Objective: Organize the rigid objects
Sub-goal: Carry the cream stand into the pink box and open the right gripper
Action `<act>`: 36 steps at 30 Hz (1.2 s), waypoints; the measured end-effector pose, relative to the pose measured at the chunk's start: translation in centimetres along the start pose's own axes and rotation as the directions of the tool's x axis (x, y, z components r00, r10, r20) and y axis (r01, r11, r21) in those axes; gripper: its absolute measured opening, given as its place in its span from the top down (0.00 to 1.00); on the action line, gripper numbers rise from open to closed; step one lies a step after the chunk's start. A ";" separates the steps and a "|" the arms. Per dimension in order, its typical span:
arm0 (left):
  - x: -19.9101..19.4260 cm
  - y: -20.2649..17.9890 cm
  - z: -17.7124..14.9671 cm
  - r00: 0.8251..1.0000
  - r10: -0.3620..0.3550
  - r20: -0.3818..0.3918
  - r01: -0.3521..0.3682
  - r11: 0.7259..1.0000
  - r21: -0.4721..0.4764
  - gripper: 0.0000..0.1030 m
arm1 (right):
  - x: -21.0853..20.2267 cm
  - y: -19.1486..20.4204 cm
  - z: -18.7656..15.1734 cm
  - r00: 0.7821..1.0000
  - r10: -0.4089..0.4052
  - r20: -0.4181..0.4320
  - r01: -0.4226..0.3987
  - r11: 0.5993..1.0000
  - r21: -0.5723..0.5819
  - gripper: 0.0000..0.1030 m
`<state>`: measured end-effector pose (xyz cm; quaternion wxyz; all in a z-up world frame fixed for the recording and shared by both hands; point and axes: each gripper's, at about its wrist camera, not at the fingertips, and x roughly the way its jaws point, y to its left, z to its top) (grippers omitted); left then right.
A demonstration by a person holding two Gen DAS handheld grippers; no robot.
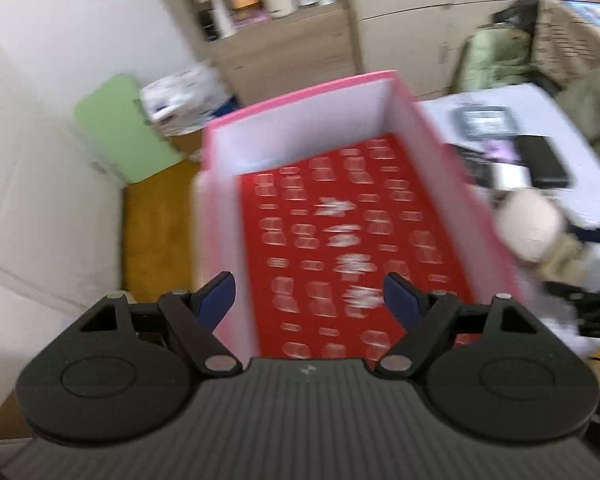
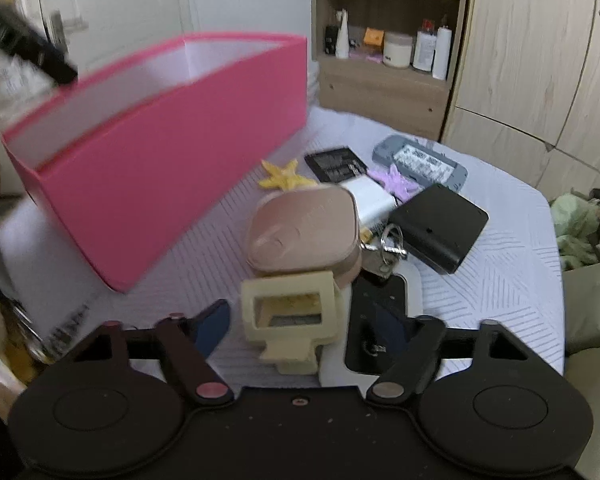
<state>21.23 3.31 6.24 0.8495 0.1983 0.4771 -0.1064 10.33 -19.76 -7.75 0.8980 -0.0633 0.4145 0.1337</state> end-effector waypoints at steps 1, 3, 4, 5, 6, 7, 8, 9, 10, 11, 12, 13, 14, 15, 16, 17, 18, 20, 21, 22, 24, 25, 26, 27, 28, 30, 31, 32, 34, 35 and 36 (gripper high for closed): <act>0.5 0.7 0.2 1.000 0.014 -0.003 -0.014 1.000 0.006 0.29 | -0.1 0.2 0.1 1.000 -0.006 0.001 0.006 1.000 0.002 0.40; 1.4 1.9 0.5 1.000 0.021 -0.011 -0.021 1.000 0.010 0.34 | -0.4 0.1 0.3 1.000 -0.011 0.002 0.011 0.999 0.033 0.40; 1.9 2.3 0.5 1.000 0.019 -0.010 -0.019 1.000 0.010 0.34 | -0.8 -0.1 0.3 1.000 -0.011 0.010 0.010 0.998 0.058 0.40; 2.4 2.8 0.4 1.000 0.014 -0.008 -0.014 1.000 0.004 0.34 | -1.3 -0.4 0.4 1.000 -0.012 0.015 0.011 0.996 0.087 0.40; 2.8 3.1 0.3 1.000 0.010 -0.006 -0.010 1.000 0.000 0.35 | -1.8 -0.6 0.5 1.000 -0.013 0.022 0.011 0.994 0.111 0.40; 3.2 3.4 0.1 1.000 0.005 -0.006 -0.005 1.000 -0.006 0.35 | -2.2 -0.9 0.5 1.000 -0.011 0.027 0.007 0.991 0.131 0.40; 3.8 3.8 -0.1 1.000 0.000 -0.009 0.000 1.000 -0.013 0.35 | -2.8 -1.2 0.6 0.999 -0.007 0.031 0.002 0.988 0.154 0.40; 4.4 4.0 -0.4 1.000 -0.003 -0.007 0.003 1.000 -0.017 0.38 | -3.2 -1.4 0.7 0.999 -0.005 0.037 -0.002 0.985 0.173 0.40; 4.8 4.2 -0.7 1.000 -0.003 -0.001 0.003 1.000 -0.008 0.41 | -3.5 -1.5 0.8 0.999 -0.001 0.043 -0.008 0.982 0.189 0.40; 5.2 4.2 -1.0 1.000 0.001 0.003 -0.001 1.000 0.008 0.42 | -4.0 -1.7 1.0 0.999 0.006 0.050 -0.016 0.978 0.206 0.40; 5.5 4.3 -1.4 1.000 0.002 0.003 -0.002 1.000 0.012 0.45 | -4.3 -1.8 1.3 0.998 0.014 0.057 -0.026 0.975 0.221 0.40; 5.9 4.5 -1.8 1.000 -0.008 0.001 0.008 1.000 0.011 0.48 | -4.7 -1.8 1.6 0.997 0.021 0.068 -0.037 0.972 0.233 0.40; 6.1 4.8 -2.1 1.000 -0.021 0.002 0.021 1.000 0.005 0.50 | -5.1 -1.8 2.1 0.996 0.029 0.081 -0.048 0.970 0.238 0.40; 6.4 5.0 -2.3 1.000 -0.031 0.000 0.031 1.000 -0.002 0.52 | -5.5 -1.7 2.6 0.994 0.039 0.098 -0.062 0.969 0.241 0.40; 6.7 5.4 -2.6 0.999 -0.034 -0.002 0.034 0.999 -0.009 0.54 | -5.8 -1.6 3.3 0.992 0.052 0.116 -0.079 0.967 0.242 0.40; 6.8 5.5 -2.8 1.000 -0.029 -0.005 0.028 0.999 -0.015 0.57 | -6.1 -1.4 4.1 0.989 0.067 0.134 -0.097 0.966 0.238 0.40; 7.1 5.9 -3.0 1.000 -0.019 -0.009 0.019 1.000 -0.023 0.64 | -6.4 -1.1 5.0 0.984 0.088 0.156 -0.123 0.966 0.229 0.40; 7.7 6.8 -3.3 1.000 -0.021 -0.014 0.020 0.998 -0.052 0.74 | -6.5 -0.5 6.8 0.975 0.123 0.187 -0.162 0.965 0.208 0.40; 7.8 7.3 -3.4 0.998 -0.059 -0.009 0.058 0.995 -0.079 0.85 | -6.6 0.0 7.9 0.969 0.143 0.202 -0.181 0.965 0.188 0.40; 7.9 7.7 -3.6 0.994 -0.109 -0.008 0.107 0.988 -0.108 0.94 | -6.5 0.5 8.9 0.965 0.158 0.211 -0.195 0.966 0.168 0.40; 7.8 8.0 -3.8 0.988 -0.157 -0.001 0.155 0.977 -0.148 0.94 | -6.2 1.9 10.9 0.956 0.192 0.223 -0.221 0.969 0.111 0.40; 7.5 7.9 -4.0 0.988 -0.157 0.017 0.157 0.976 -0.151 0.94 | -5.9 2.6 11.9 0.951 0.214 0.222 -0.237 0.968 0.084 0.40; 7.2 7.7 -4.2 0.987 -0.155 0.035 0.158 0.976 -0.151 0.94 | -5.4 3.3 12.8 0.946 0.240 0.217 -0.258 0.964 0.061 0.40; 7.0 7.4 -4.5 0.986 -0.158 0.050 0.164 0.974 -0.156 0.93 | -4.7 3.9 13.8 0.941 0.270 0.204 -0.284 0.958 0.046 0.40; 6.9 7.3 -4.8 0.984 -0.170 0.060 0.178 0.970 -0.163 0.92 | -3.8 4.5 14.9 0.936 0.302 0.184 -0.314 0.949 0.041 0.40; 6.9 7.1 -5.4 0.981 -0.175 0.080 0.188 0.964 -0.190 0.92 | -1.7 5.6 17.0 0.925 0.354 0.137 -0.363 0.930 0.050 0.40; 6.7 6.7 -5.7 0.983 -0.156 0.095 0.172 0.966 -0.195 0.92 | -0.5 6.0 17.9 0.922 0.371 0.111 -0.379 0.923 0.062 0.40; 6.5 6.4 -6.0 0.985 -0.137 0.108 0.156 0.968 -0.196 0.92 | 0.7 6.3 18.7 0.920 0.380 0.090 -0.387 0.919 0.079 0.40; 6.3 6.2 -6.3 0.984 -0.113 0.136 0.140 0.967 -0.211 0.93 | 3.7 6.9 20.4 0.921 0.388 0.030 -0.389 0.913 0.119 0.40; 6.4 6.1 -6.4 0.983 -0.111 0.144 0.143 0.962 -0.231 0.93 | 5.1 7.2 21.0 0.920 0.392 0.002 -0.388 0.910 0.144 0.40; 6.4 6.2 -6.6 0.982 -0.109 0.152 0.145 0.957 -0.250 0.93 | 6.9 7.4 21.7 0.915 0.402 -0.035 -0.391 0.904 0.176 0.40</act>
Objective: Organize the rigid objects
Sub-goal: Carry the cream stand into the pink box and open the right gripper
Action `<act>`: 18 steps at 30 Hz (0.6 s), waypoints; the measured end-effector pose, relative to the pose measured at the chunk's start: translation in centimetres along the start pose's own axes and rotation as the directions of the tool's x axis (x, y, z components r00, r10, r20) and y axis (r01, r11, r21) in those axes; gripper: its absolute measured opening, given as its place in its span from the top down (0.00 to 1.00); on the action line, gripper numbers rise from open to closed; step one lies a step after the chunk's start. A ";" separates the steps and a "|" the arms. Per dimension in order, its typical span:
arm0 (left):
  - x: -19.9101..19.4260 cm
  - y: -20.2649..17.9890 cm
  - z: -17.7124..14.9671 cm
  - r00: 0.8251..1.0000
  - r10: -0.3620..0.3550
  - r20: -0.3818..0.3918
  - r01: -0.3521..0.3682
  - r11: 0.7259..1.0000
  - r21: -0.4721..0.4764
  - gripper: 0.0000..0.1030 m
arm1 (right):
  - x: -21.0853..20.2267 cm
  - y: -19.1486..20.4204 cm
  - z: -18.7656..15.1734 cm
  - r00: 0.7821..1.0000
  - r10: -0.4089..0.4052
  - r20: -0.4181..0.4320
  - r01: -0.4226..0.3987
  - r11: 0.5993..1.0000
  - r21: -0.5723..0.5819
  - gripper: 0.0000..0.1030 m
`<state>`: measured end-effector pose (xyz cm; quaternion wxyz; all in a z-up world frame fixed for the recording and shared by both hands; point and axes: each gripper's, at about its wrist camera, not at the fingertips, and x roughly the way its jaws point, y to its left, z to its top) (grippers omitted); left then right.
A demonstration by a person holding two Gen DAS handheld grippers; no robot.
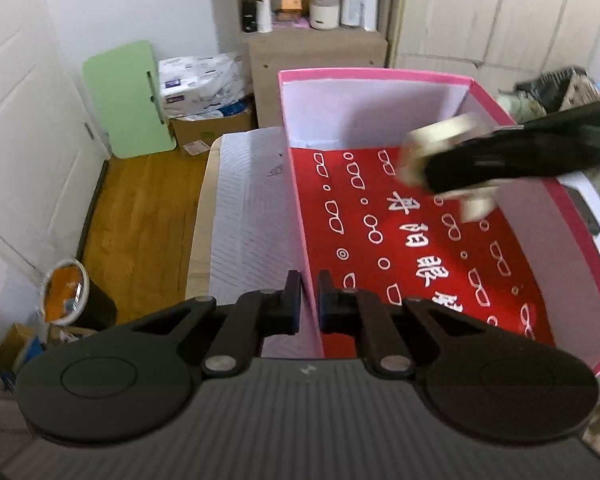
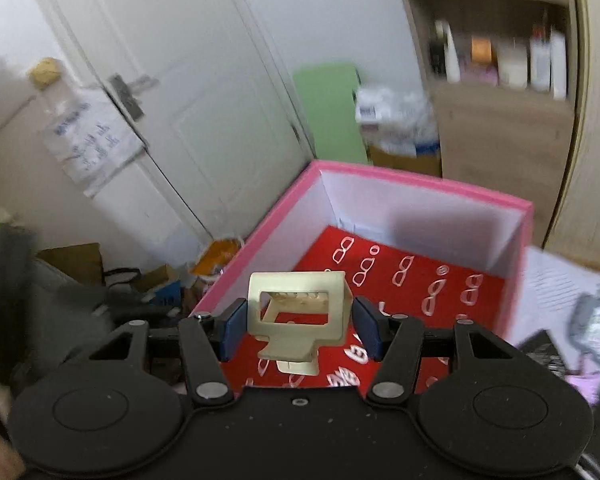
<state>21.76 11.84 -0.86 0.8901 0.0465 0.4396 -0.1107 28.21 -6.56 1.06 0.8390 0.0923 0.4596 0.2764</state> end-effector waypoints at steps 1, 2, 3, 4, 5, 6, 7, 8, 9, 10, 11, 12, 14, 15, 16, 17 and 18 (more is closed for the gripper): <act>0.0 0.2 -0.1 1.000 0.003 0.007 -0.003 1.000 -0.019 0.94 | 1.4 -0.1 0.4 1.000 0.008 -0.030 -0.008 1.000 0.022 0.40; 0.0 0.3 -0.2 1.000 0.002 0.011 -0.002 0.999 -0.038 0.94 | 2.8 -0.5 1.0 0.998 0.012 -0.056 -0.009 0.998 0.059 0.40; 0.0 0.5 -0.2 1.000 -0.001 0.012 0.002 0.999 -0.048 0.94 | 3.8 -0.9 1.2 0.997 0.008 -0.074 -0.002 0.996 0.085 0.40; 0.1 0.5 -0.2 1.000 -0.006 0.012 0.007 0.998 -0.059 0.93 | 4.8 -0.9 1.4 0.996 -0.001 -0.090 0.009 0.996 0.093 0.40; 0.2 0.6 -0.1 1.000 -0.009 0.009 0.010 0.997 -0.070 0.93 | 5.6 -1.0 1.7 0.995 -0.012 -0.095 0.022 0.995 0.099 0.40; 0.2 0.5 0.0 1.000 -0.009 0.006 0.009 0.997 -0.073 0.93 | 6.2 -1.1 1.7 0.995 -0.021 -0.099 0.032 0.993 0.110 0.40; 0.3 0.5 0.0 1.000 -0.008 0.004 0.008 0.997 -0.071 0.93 | 6.9 -1.3 1.9 0.994 -0.025 -0.106 0.039 0.991 0.129 0.40; 0.4 0.4 0.1 1.000 -0.008 0.002 0.008 0.998 -0.067 0.93 | 7.3 -1.4 2.1 0.994 -0.027 -0.108 0.043 0.989 0.144 0.40; 0.4 0.4 0.2 1.000 -0.008 -0.002 0.008 0.998 -0.064 0.93 | 7.6 -1.4 2.3 0.994 -0.031 -0.104 0.048 0.986 0.157 0.40; 0.6 0.4 0.4 1.000 -0.006 -0.006 0.006 0.998 -0.062 0.93 | 8.0 -1.3 2.5 0.994 -0.042 -0.101 0.058 0.985 0.163 0.40; 0.6 0.3 0.4 1.000 -0.002 -0.006 0.002 0.998 -0.060 0.94 | 8.5 -1.3 2.5 0.994 -0.051 -0.099 0.068 0.983 0.173 0.40; 0.7 0.3 0.5 1.000 0.000 -0.005 0.000 0.998 -0.062 0.94 | 8.7 -1.4 2.8 0.993 -0.052 -0.104 0.070 0.981 0.183 0.39; 1.3 0.4 0.8 1.000 -0.005 -0.015 0.004 0.997 -0.079 0.93 | 9.4 -1.7 2.5 0.991 -0.052 -0.120 0.078 0.973 0.217 0.39; 1.5 0.5 0.9 1.000 -0.007 -0.023 0.006 0.997 -0.082 0.93 | 9.7 -1.7 2.3 0.991 -0.059 -0.121 0.085 0.971 0.222 0.37; 1.7 0.5 1.0 1.000 -0.006 -0.027 0.004 0.997 -0.073 0.93 | 9.6 -1.6 2.2 0.990 -0.069 -0.121 0.094 0.971 0.218 0.32; 1.8 0.5 1.0 1.000 -0.002 -0.026 0.000 0.998 -0.067 0.93 | 9.2 -1.5 2.1 0.990 -0.084 -0.112 0.107 0.970 0.217 0.32; 1.9 0.5 1.0 1.000 0.000 -0.025 -0.002 0.998 -0.066 0.93 | 8.6 -1.4 2.0 0.990 -0.095 -0.100 0.115 0.971 0.209 0.32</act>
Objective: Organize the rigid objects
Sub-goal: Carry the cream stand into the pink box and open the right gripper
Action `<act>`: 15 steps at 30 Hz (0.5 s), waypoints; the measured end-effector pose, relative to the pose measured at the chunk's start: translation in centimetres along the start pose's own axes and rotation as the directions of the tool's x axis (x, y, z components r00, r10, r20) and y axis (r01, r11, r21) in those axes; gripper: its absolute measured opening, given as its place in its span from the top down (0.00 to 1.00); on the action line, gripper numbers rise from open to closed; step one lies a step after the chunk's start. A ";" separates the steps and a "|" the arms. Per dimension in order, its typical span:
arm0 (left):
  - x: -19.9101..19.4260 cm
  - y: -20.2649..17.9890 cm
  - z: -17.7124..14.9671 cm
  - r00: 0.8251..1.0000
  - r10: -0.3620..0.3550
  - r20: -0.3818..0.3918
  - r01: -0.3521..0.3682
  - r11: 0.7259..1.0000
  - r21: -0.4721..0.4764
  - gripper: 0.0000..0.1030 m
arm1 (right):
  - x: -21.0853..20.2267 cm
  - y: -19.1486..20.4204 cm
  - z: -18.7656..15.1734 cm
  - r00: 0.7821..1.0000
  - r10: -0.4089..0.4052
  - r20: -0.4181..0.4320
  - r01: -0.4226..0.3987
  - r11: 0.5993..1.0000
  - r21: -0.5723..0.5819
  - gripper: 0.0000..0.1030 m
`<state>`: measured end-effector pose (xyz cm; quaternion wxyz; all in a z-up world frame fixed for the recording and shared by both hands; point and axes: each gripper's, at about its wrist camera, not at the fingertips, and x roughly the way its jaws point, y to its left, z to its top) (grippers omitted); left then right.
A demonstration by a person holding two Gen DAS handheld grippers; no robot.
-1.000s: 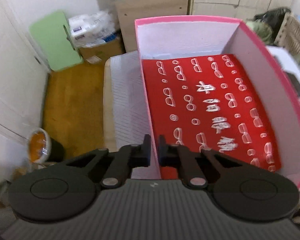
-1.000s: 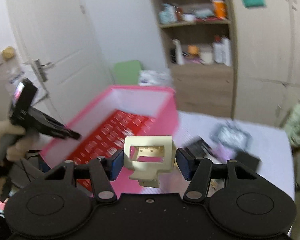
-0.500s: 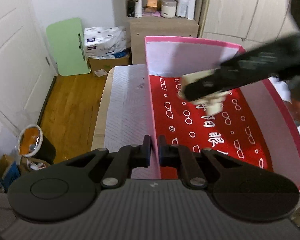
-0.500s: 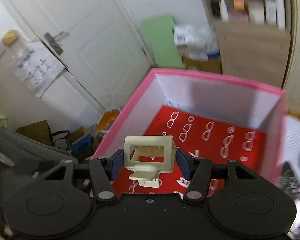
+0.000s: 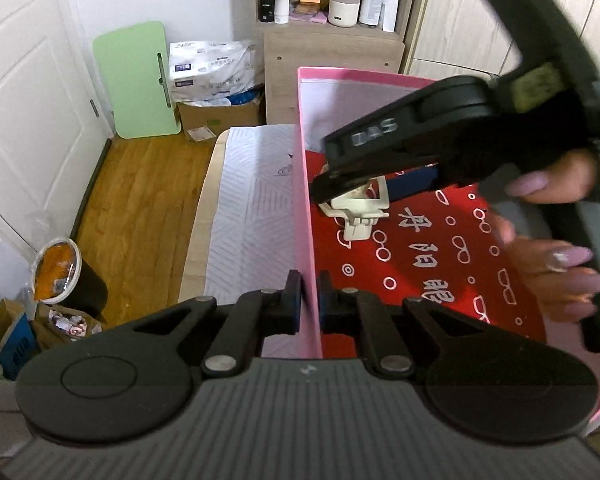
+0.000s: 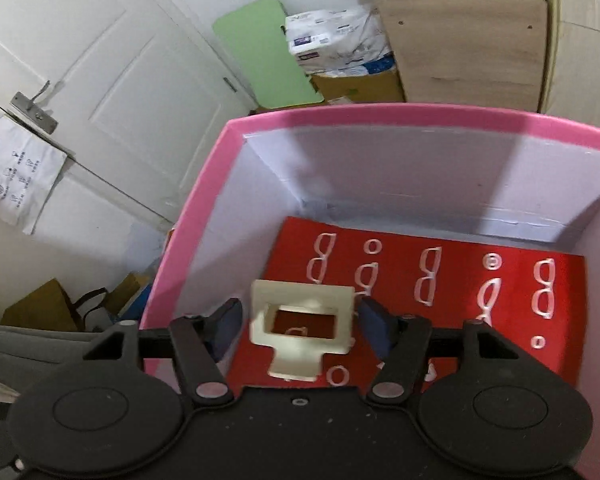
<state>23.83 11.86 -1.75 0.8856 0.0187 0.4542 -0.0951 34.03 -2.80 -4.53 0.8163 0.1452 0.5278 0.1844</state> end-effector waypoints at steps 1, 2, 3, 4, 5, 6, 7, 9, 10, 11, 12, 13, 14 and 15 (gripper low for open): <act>0.1 0.0 -0.1 1.000 0.000 0.000 0.000 1.000 0.002 0.93 | -1.0 0.2 -0.2 1.000 0.002 0.016 -0.002 1.000 -0.014 0.32; 0.2 -0.1 -0.1 1.000 -0.003 -0.001 0.003 1.000 0.003 0.93 | -2.3 0.2 -0.4 0.999 0.012 0.038 -0.011 1.000 -0.028 0.32; 0.3 -0.1 -0.3 1.000 -0.004 0.008 0.004 1.000 0.000 0.93 | -4.2 0.3 -0.9 0.997 0.026 0.070 -0.024 0.999 -0.038 0.31; 0.2 -0.2 -0.4 1.000 0.001 0.018 -0.001 1.000 -0.004 0.93 | -5.8 0.4 -1.4 0.994 0.040 0.099 -0.035 0.998 -0.048 0.30; 0.2 -0.3 -0.5 1.000 0.009 0.026 -0.009 1.000 -0.004 0.94 | -7.5 0.4 -2.0 0.990 0.055 0.130 -0.047 0.997 -0.066 0.29; 0.1 -0.3 -0.7 0.999 0.014 0.034 -0.014 1.000 -0.003 0.94 | -9.5 0.2 -2.8 0.984 0.070 0.161 -0.057 0.995 -0.083 0.27; 0.2 -0.4 -0.7 0.999 0.014 0.039 -0.013 1.000 -0.005 0.94 | -11.1 0.0 -3.6 0.980 0.076 0.185 -0.060 0.994 -0.089 0.25; 0.3 -0.4 -0.8 0.999 0.021 0.043 -0.021 1.000 -0.003 0.94 | -14.0 -0.8 -5.3 0.971 0.077 0.226 -0.057 0.994 -0.093 0.25; 0.4 -0.4 -0.7 0.999 0.028 0.044 -0.028 1.000 -0.001 0.94 | -15.5 -1.3 -6.3 0.968 0.068 0.242 -0.046 0.995 -0.093 0.25; 0.5 -0.4 -0.6 0.999 0.027 0.042 -0.027 1.000 -0.001 0.94 | -16.6 -1.9 -7.2 0.965 0.051 0.256 -0.029 0.996 -0.089 0.25; 0.6 -0.4 -0.6 0.999 0.025 0.040 -0.025 1.000 -0.001 0.94 | -17.8 -2.4 -8.4 0.959 0.030 0.280 -0.006 0.996 -0.087 0.25; 0.6 -0.4 -0.5 0.999 0.024 0.038 -0.024 1.000 0.000 0.94 | -19.1 -3.1 -9.7 0.950 0.013 0.313 0.015 0.996 -0.088 0.25; 0.6 -0.4 -0.5 0.999 0.026 0.038 -0.026 1.000 0.001 0.94 | -20.2 -3.8 -11.0 0.941 0.002 0.337 0.028 0.996 -0.083 0.25; 0.6 -0.4 -0.5 0.999 0.029 0.039 -0.029 1.000 0.004 0.94 | -20.9 -4.7 -12.3 0.938 -0.017 0.346 0.042 0.997 -0.065 0.25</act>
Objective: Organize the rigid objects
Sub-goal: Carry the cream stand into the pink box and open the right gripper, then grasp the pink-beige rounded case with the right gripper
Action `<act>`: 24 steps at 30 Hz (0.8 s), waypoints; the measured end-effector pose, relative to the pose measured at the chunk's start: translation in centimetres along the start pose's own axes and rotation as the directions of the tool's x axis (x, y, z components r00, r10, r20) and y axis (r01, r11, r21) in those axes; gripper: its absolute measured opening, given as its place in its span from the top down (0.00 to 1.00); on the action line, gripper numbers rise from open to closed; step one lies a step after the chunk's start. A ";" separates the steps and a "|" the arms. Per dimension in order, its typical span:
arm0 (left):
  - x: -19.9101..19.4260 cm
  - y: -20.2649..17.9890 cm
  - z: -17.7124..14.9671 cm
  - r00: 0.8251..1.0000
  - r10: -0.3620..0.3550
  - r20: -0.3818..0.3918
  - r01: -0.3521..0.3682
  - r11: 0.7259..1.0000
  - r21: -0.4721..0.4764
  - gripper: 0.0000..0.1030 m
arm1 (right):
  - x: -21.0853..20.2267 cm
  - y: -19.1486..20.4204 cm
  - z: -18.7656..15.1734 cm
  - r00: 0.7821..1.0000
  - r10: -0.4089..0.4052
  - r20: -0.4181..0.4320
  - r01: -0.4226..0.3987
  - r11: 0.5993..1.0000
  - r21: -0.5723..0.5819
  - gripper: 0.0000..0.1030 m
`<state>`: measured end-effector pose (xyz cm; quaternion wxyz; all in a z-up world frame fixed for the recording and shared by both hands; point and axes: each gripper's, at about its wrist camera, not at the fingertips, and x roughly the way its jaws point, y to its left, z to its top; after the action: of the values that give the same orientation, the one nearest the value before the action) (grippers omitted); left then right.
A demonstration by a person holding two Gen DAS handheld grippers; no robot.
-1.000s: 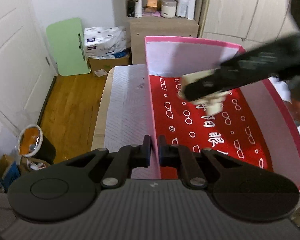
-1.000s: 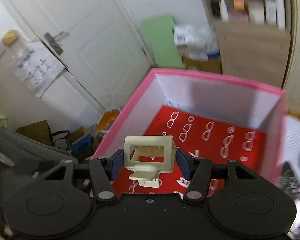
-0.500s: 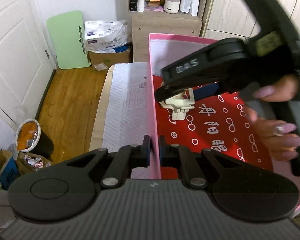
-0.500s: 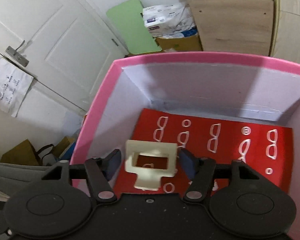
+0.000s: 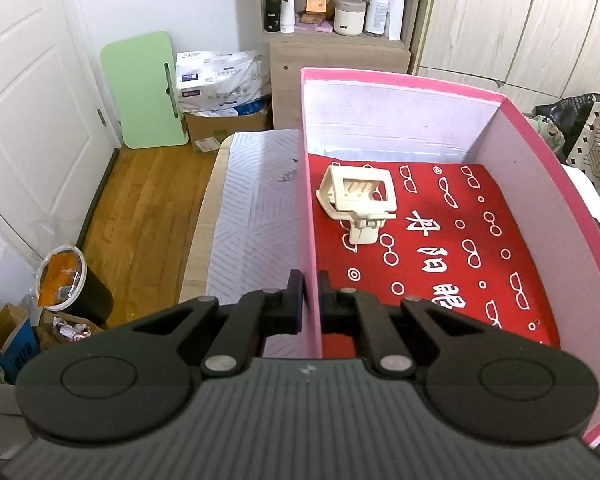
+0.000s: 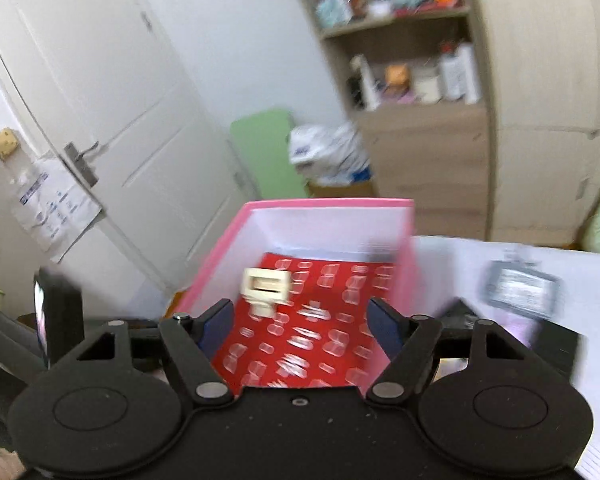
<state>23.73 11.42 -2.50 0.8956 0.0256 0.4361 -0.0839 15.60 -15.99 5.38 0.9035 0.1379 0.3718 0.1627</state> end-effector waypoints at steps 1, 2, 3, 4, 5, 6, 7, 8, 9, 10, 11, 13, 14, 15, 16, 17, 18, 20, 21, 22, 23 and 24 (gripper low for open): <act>0.1 0.0 0.0 1.000 0.000 -0.001 0.000 1.000 0.004 0.94 | -1.0 -0.8 -0.7 0.999 -0.032 -0.003 0.032 0.999 0.020 0.25; 0.1 -0.1 0.0 1.000 0.001 -0.002 -0.001 1.000 0.004 0.94 | -1.6 -1.6 -1.4 0.998 -0.062 -0.001 0.062 0.997 0.035 0.25; 0.1 -0.1 0.0 1.000 0.004 -0.002 -0.004 1.000 0.006 0.94 | -2.3 -2.5 -2.3 0.996 -0.087 0.002 0.087 0.995 0.044 0.25; 0.1 -0.2 0.0 1.000 0.007 -0.001 -0.007 1.000 0.007 0.94 | -2.5 -3.1 -3.0 0.995 -0.104 -0.006 0.104 0.993 0.053 0.25; 0.1 -0.1 -0.1 1.000 0.006 -0.002 -0.006 1.000 0.005 0.94 | -2.7 -3.7 -3.8 0.992 -0.122 -0.013 0.123 0.990 0.065 0.25; 0.2 0.0 -0.1 1.000 0.001 -0.006 -0.001 1.000 -0.002 0.94 | -2.8 -4.4 -4.7 0.991 -0.137 -0.012 0.137 0.988 0.069 0.25; 0.2 0.1 -0.1 1.000 -0.004 -0.010 0.004 1.000 -0.011 0.94 | -2.5 -4.9 -5.4 0.989 -0.148 -0.011 0.148 0.987 0.063 0.25; 0.3 0.2 -0.1 1.000 -0.008 -0.010 0.008 1.000 -0.018 0.94 | -2.5 -5.2 -6.1 0.987 -0.162 -0.015 0.163 0.985 0.053 0.25; 0.2 0.3 -0.1 1.000 -0.009 -0.009 0.009 1.000 -0.021 0.94 | -2.1 -5.5 -6.7 0.984 -0.178 -0.021 0.178 0.983 0.037 0.25; 0.2 0.3 -0.1 1.000 -0.009 -0.007 0.009 1.000 -0.023 0.94 | -1.7 -5.6 -7.2 0.982 -0.188 -0.028 0.189 0.982 0.011 0.25; 0.2 0.3 -0.1 1.000 -0.008 -0.005 0.008 1.000 -0.021 0.94 | -1.3 -5.4 -7.6 0.981 -0.190 -0.035 0.190 0.982 -0.018 0.25; 0.2 0.2 -0.2 1.000 0.001 -0.001 -0.001 1.000 -0.016 0.94 | -0.4 -4.9 -8.1 0.974 -0.217 -0.061 0.208 0.971 -0.121 0.25; 0.1 0.1 -0.3 1.000 0.008 0.002 -0.008 1.000 -0.013 0.94 | 0.0 -4.5 -8.2 0.970 -0.233 -0.075 0.215 0.958 -0.190 0.25; 0.1 0.0 -0.2 1.000 0.009 0.001 -0.009 1.000 -0.011 0.94 | 0.2 -4.2 -8.3 0.965 -0.247 -0.086 0.221 0.945 -0.242 0.25; 0.1 0.0 -0.2 1.000 0.011 0.001 -0.011 1.000 -0.012 0.94 | 0.4 -3.8 -8.3 0.959 -0.266 -0.093 0.229 0.929 -0.292 0.25; 0.1 -0.1 -0.2 1.000 0.016 0.001 -0.016 1.000 -0.009 0.94 | 0.4 -3.7 -8.3 0.955 -0.279 -0.099 0.232 0.914 -0.332 0.25; 0.2 -0.2 -0.2 1.000 0.020 0.002 -0.020 1.000 -0.004 0.94 | 0.6 -3.6 -8.2 0.952 -0.287 -0.106 0.231 0.902 -0.366 0.25; 0.2 -0.2 -0.1 1.000 0.022 0.004 -0.022 1.000 -0.002 0.94 | 1.4 -3.6 -8.2 0.946 -0.301 -0.122 0.225 0.877 -0.425 0.25; 0.2 -0.2 -0.2 1.000 0.022 0.004 -0.022 1.000 0.002 0.94 | 1.7 -3.6 -8.4 0.944 -0.303 -0.128 0.219 0.869 -0.445 0.25; 0.2 -0.2 -0.2 1.000 0.024 0.004 -0.024 1.000 0.005 0.94 | 2.2 -3.5 -8.5 0.944 -0.300 -0.137 0.207 0.862 -0.463 0.25; 0.1 -0.3 -0.3 1.000 0.027 0.006 -0.027 1.000 0.008 0.94 | 2.7 -3.6 -8.6 0.944 -0.295 -0.147 0.192 0.855 -0.481 0.25; 0.1 -0.3 -0.4 1.000 0.030 0.007 -0.030 0.999 0.012 0.94 | 3.2 -3.6 -8.7 0.944 -0.294 -0.150 0.187 0.851 -0.490 0.25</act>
<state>23.43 11.13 -2.76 0.8982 0.0371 0.4319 -0.0729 12.15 -16.85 -3.91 0.8763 -0.1516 0.4331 0.1469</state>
